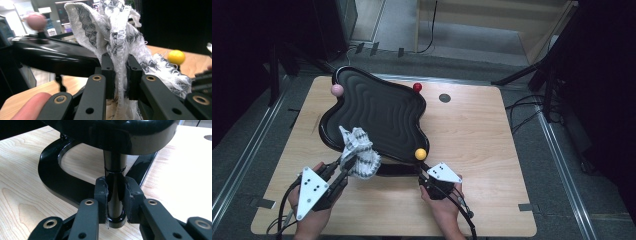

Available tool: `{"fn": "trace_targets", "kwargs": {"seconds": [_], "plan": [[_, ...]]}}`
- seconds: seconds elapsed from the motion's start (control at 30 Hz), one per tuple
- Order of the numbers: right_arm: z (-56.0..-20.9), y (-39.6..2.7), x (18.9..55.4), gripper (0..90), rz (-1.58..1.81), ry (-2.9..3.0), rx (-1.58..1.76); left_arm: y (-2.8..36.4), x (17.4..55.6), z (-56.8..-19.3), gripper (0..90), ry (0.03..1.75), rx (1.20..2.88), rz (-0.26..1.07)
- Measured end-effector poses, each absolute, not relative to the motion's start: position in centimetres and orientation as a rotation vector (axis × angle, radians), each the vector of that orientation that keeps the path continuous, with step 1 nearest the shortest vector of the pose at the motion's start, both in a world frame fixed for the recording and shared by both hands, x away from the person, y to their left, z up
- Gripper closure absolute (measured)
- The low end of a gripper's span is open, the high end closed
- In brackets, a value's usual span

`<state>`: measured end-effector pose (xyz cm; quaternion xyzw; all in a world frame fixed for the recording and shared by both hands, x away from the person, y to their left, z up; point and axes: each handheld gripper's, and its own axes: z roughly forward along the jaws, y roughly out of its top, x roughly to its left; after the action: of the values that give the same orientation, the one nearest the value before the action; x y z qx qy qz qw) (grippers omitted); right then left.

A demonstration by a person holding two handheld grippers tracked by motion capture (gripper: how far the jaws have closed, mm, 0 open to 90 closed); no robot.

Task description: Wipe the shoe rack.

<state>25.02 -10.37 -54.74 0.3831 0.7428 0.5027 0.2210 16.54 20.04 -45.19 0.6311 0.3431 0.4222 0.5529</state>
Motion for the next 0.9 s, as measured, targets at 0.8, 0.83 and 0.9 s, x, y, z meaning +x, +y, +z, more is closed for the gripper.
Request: {"fn": "trace_targets", "kwargs": {"seconds": [0.8, 0.83, 0.9], "plan": [[-54.7, -10.5, 25.1, 75.3, 1.388, 2.058, 1.054, 27.4, 20.8, -40.6, 80.5, 0.910, 1.365, 0.938], [-54.7, -10.6, 25.1, 75.4, 1.388, 2.059, 1.053, 27.6, 21.2, -40.5, 80.5, 0.915, 1.363, 0.928], [-54.7, -10.6, 25.1, 75.3, 1.388, 2.059, 1.052, 27.9, 21.9, -40.4, 80.5, 0.924, 1.362, 0.909]]}}
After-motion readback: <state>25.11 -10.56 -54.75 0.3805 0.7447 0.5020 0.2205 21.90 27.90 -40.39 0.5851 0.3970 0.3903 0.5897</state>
